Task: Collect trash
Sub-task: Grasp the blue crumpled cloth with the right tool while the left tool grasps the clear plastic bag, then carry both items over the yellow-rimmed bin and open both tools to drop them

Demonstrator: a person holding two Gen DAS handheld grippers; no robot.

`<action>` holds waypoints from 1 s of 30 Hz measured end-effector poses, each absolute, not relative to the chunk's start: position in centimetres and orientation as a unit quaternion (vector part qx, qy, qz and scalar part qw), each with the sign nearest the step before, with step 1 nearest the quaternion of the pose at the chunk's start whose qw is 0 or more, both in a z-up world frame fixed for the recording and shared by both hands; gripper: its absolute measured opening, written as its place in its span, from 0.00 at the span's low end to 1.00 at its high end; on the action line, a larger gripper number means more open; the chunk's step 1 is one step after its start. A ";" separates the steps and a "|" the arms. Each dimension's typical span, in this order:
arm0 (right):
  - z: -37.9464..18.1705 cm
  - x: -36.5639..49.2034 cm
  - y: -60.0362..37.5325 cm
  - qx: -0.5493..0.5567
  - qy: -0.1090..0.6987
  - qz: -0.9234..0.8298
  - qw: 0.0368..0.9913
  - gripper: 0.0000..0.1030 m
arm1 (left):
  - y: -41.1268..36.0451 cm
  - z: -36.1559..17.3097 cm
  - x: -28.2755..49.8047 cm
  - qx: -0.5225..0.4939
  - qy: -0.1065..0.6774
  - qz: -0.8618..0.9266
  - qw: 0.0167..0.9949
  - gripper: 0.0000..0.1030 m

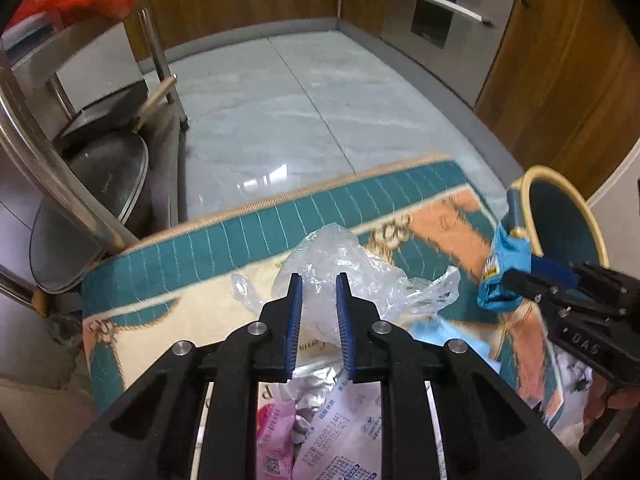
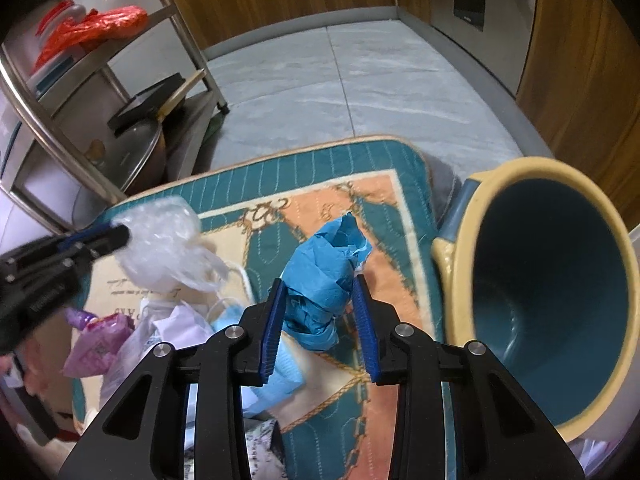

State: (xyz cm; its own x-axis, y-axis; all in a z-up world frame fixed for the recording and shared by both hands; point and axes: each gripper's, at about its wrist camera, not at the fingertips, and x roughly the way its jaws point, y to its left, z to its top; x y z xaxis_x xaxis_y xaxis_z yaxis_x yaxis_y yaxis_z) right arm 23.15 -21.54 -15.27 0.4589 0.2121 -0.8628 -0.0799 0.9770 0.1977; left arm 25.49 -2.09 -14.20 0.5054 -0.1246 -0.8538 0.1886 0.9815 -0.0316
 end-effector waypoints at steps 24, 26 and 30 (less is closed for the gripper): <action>-4.0 19.7 -32.8 0.095 0.417 -0.001 0.904 0.35 | -10.8 -7.1 24.3 0.050 0.391 -0.181 0.901 0.16; -3.5 18.8 -34.2 0.086 0.410 -0.020 0.908 0.35 | -12.1 -6.9 23.9 0.058 0.386 -0.194 0.900 0.16; -4.3 17.4 -36.8 0.115 0.406 -0.052 0.905 0.35 | -14.7 -6.6 23.2 0.070 0.375 -0.218 0.898 0.16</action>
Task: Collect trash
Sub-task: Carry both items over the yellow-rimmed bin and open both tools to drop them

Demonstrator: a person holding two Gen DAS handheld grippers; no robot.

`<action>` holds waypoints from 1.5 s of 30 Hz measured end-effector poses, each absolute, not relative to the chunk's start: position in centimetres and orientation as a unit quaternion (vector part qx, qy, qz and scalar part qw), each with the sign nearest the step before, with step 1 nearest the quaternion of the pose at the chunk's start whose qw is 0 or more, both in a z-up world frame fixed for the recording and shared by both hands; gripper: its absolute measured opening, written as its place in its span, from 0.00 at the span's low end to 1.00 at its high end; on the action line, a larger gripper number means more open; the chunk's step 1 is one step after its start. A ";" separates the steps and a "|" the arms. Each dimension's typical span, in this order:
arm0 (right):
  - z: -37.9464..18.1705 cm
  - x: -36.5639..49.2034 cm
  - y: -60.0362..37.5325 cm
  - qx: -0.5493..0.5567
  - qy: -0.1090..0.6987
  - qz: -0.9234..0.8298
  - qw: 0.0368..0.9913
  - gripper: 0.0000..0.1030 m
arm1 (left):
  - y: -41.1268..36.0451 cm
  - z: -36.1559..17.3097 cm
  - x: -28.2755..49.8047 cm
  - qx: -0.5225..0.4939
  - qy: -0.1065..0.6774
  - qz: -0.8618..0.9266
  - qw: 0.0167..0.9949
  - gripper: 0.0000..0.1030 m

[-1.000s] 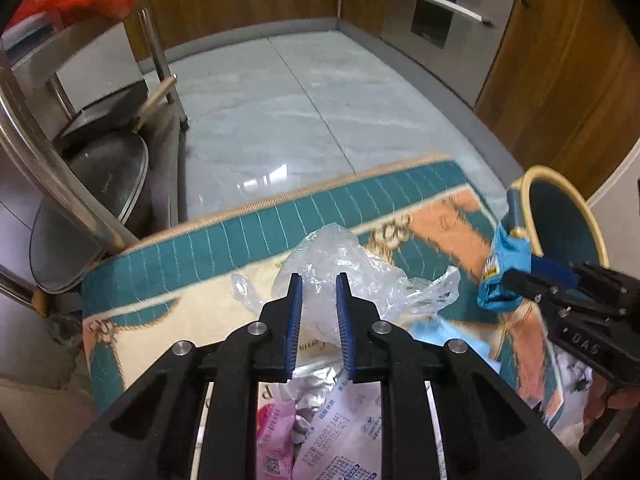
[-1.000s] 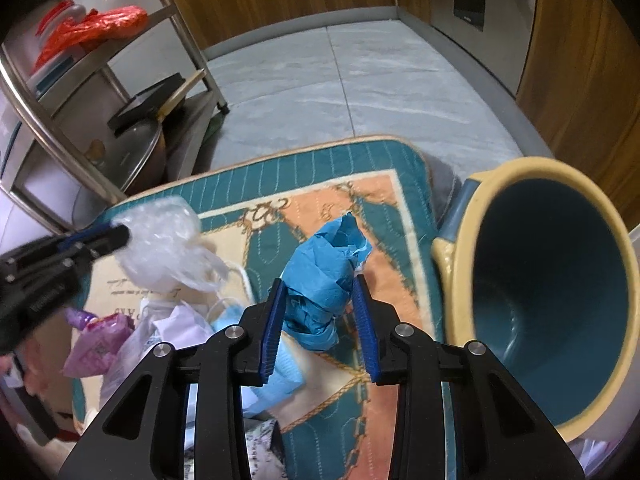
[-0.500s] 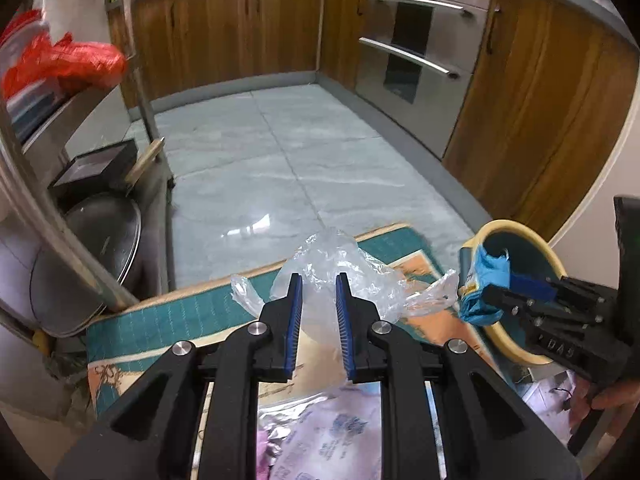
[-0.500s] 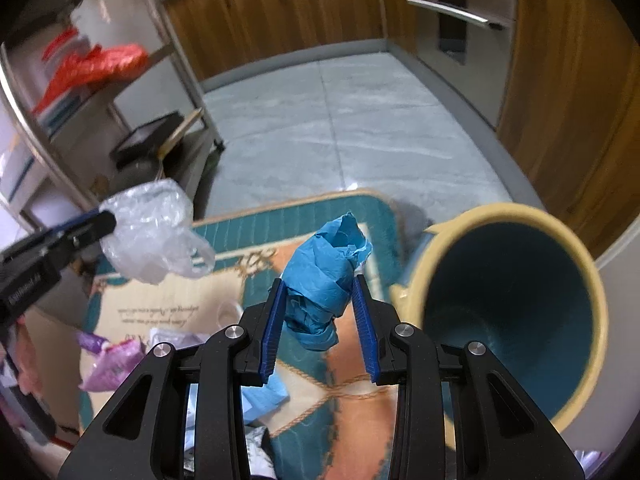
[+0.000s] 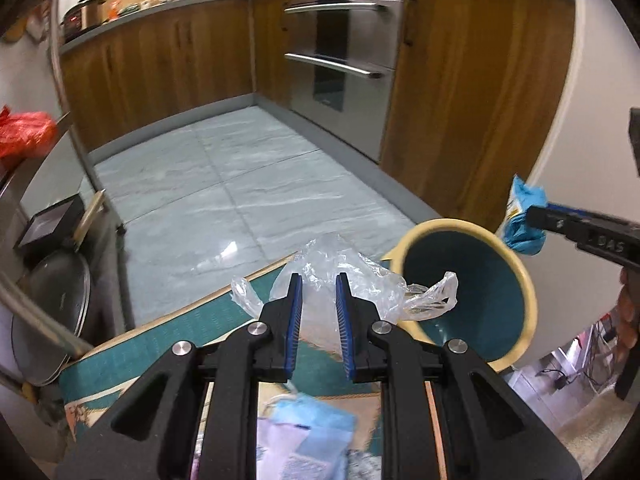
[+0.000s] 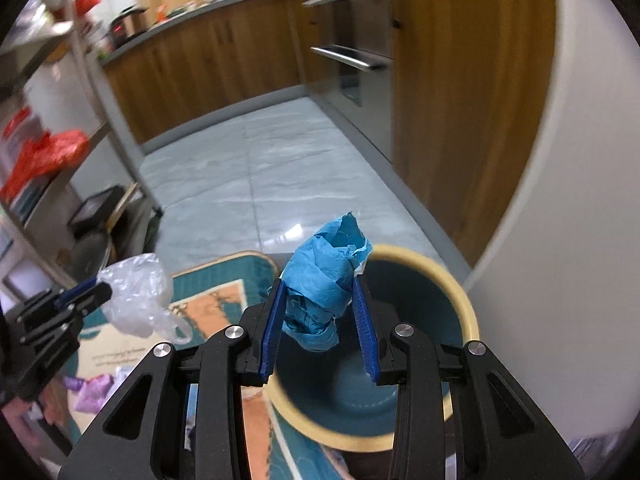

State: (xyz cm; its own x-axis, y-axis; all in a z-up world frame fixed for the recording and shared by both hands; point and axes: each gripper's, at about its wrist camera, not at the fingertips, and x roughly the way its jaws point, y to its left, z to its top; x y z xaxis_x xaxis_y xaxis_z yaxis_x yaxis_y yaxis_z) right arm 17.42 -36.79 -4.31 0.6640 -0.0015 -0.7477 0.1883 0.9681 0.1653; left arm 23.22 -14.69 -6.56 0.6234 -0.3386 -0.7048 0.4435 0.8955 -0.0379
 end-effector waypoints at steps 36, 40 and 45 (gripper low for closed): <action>-11.6 21.0 -43.3 0.125 0.494 -0.111 0.853 0.70 | -26.5 -13.2 20.3 0.138 0.394 -0.296 0.859 0.70; -10.2 20.4 -42.8 0.135 0.479 -0.108 0.861 0.79 | -25.1 -11.8 19.9 0.123 0.386 -0.287 0.868 0.74; -8.1 19.1 -41.6 0.130 0.454 -0.107 0.875 0.90 | -22.7 -8.7 18.1 0.122 0.357 -0.275 0.884 0.87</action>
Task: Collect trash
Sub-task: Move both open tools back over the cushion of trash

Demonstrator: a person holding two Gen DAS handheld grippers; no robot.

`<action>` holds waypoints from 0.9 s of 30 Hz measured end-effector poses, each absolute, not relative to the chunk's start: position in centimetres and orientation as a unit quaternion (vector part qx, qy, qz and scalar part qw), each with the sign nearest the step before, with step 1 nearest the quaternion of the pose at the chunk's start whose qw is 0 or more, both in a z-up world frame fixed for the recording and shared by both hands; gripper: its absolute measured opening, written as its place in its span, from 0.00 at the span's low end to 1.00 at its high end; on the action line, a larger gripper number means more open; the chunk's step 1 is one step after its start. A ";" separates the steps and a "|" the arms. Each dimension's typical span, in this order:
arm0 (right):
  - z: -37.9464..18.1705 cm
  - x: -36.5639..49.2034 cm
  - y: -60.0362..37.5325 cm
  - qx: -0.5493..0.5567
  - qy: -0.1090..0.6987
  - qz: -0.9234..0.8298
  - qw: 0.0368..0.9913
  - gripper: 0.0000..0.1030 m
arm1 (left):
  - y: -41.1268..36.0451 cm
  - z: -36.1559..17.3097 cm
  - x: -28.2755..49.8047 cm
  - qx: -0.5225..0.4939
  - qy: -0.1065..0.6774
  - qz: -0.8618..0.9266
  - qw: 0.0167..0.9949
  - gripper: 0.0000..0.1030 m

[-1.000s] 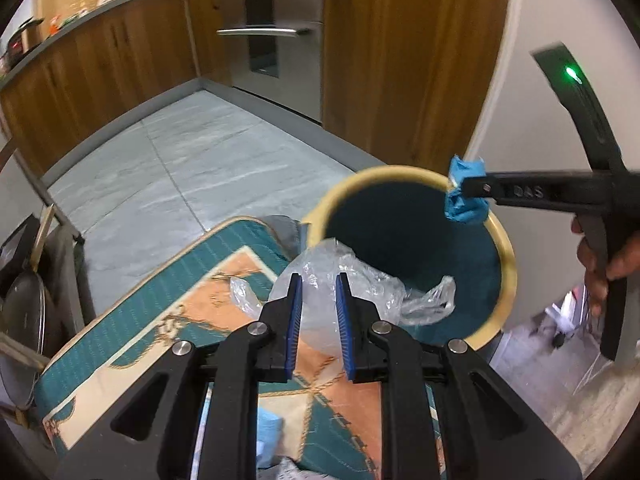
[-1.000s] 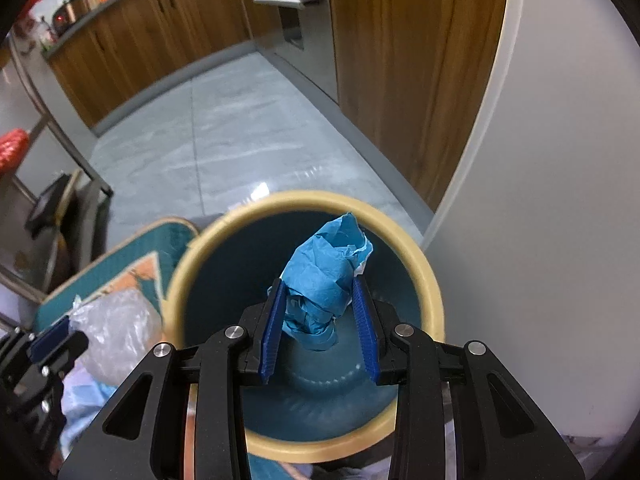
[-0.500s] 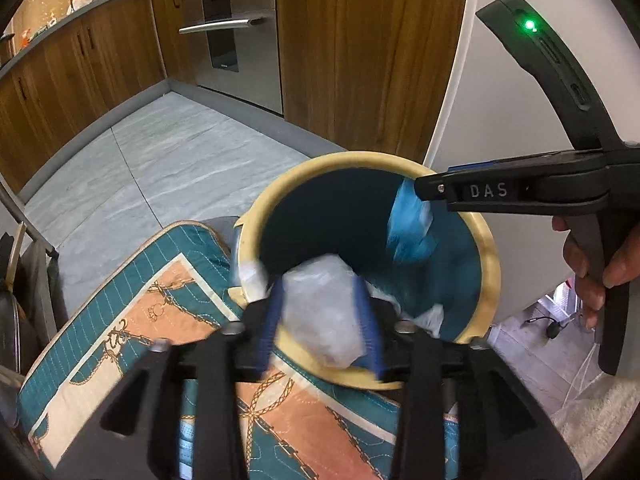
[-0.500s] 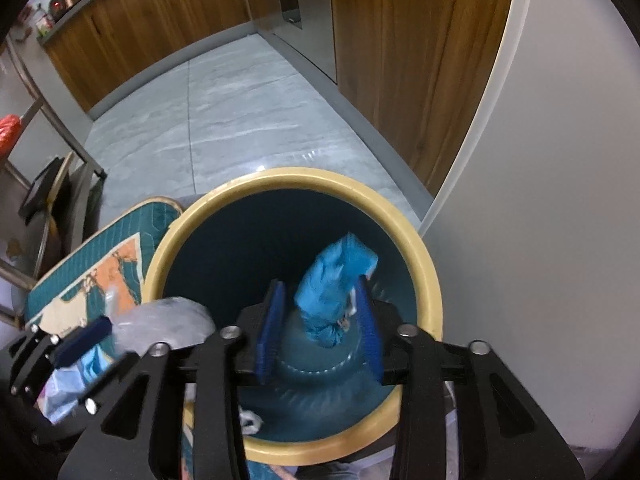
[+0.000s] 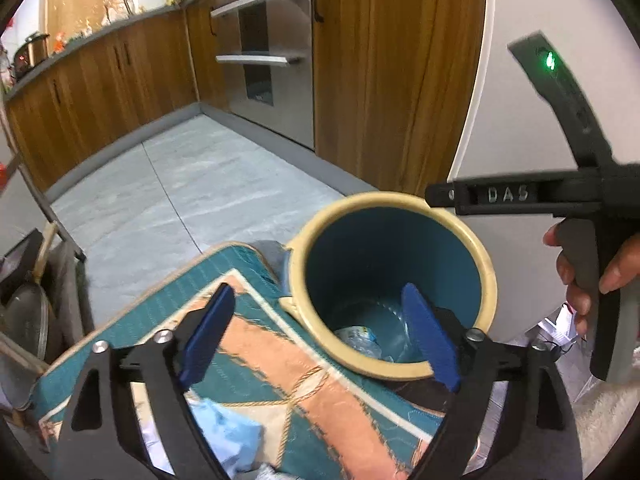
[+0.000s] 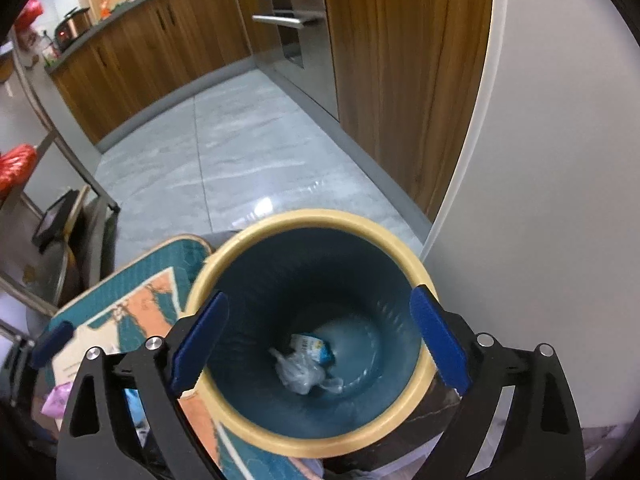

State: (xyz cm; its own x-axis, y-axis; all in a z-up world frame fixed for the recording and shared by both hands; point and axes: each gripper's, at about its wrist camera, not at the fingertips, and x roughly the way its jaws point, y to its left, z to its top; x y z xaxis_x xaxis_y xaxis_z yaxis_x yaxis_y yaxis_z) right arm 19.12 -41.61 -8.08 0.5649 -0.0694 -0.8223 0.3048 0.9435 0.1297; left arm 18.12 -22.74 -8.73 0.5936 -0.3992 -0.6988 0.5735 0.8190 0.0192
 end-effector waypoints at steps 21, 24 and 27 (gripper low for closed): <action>-6.0 14.5 -36.4 0.141 0.459 -0.108 0.870 0.94 | -7.3 -3.9 14.2 0.063 0.333 -0.116 0.934 0.95; -5.8 14.5 -34.9 0.123 0.461 -0.098 0.873 0.94 | -5.4 -4.0 13.6 0.049 0.336 -0.093 0.936 0.95; -5.6 14.5 -33.2 0.104 0.462 -0.083 0.877 0.94 | -3.8 -4.2 13.2 0.049 0.336 -0.074 0.938 0.95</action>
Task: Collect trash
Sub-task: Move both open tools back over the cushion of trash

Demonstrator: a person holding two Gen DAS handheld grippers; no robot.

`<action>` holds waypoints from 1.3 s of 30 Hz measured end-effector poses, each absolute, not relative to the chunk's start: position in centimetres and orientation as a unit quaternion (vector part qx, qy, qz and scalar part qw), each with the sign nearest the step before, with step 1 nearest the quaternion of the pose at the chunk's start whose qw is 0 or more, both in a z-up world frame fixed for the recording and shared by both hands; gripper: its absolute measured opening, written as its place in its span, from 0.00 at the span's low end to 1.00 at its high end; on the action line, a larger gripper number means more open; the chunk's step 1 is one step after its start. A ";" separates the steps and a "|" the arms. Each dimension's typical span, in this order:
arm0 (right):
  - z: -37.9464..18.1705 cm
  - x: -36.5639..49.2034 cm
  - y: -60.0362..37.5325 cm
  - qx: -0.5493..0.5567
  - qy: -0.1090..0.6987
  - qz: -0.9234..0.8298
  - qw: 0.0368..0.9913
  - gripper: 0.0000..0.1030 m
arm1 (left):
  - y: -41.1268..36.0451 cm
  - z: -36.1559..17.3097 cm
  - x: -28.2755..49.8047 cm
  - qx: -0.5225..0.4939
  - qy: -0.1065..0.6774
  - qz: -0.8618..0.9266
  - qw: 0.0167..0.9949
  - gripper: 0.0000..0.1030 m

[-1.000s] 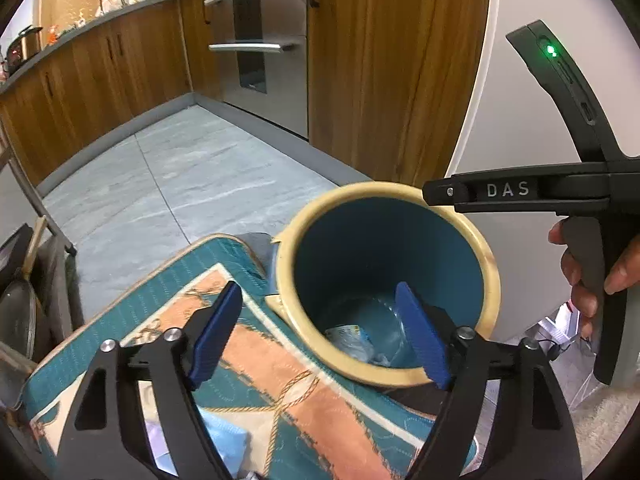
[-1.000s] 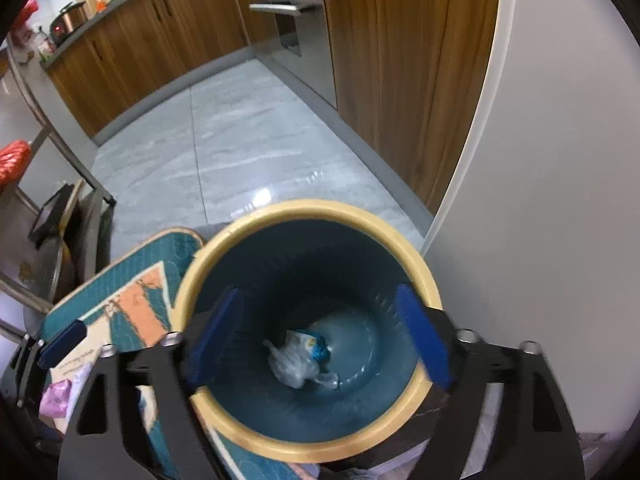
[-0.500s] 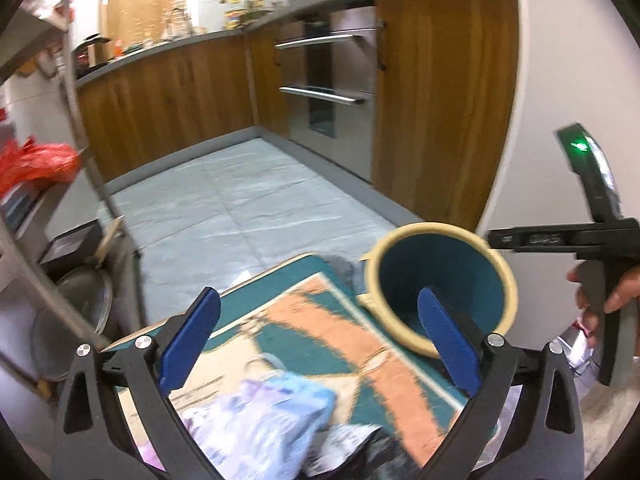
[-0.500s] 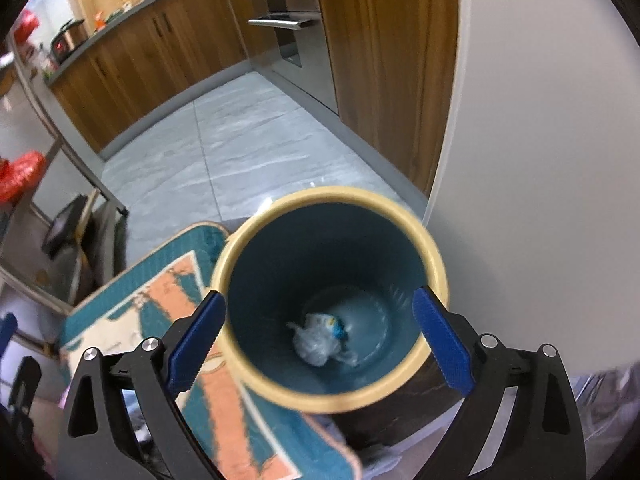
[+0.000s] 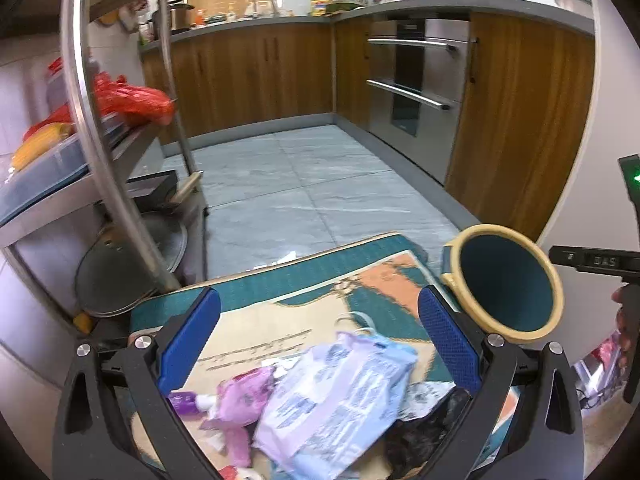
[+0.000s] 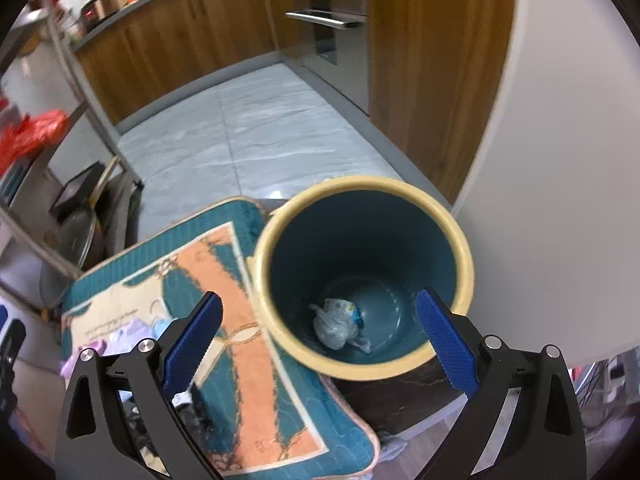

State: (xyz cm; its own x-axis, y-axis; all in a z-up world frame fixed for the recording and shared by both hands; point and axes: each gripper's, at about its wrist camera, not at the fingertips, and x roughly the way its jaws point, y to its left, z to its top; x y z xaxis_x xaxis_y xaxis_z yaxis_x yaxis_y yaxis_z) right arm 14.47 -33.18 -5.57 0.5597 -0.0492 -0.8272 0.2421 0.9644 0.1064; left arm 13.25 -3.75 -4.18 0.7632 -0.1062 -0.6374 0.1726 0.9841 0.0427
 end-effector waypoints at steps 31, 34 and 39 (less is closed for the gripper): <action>-5.2 14.3 -21.0 -0.031 0.452 0.010 0.892 0.94 | 4.2 -6.4 10.0 0.094 0.341 -0.077 0.932 0.95; -5.4 13.9 -20.3 -0.033 0.449 0.024 0.893 0.94 | 4.6 -6.8 10.0 0.091 0.346 -0.062 0.932 0.95; -6.9 13.3 -18.9 -0.038 0.454 0.050 0.889 0.94 | 6.0 -8.5 10.9 0.065 0.395 -0.053 0.915 0.95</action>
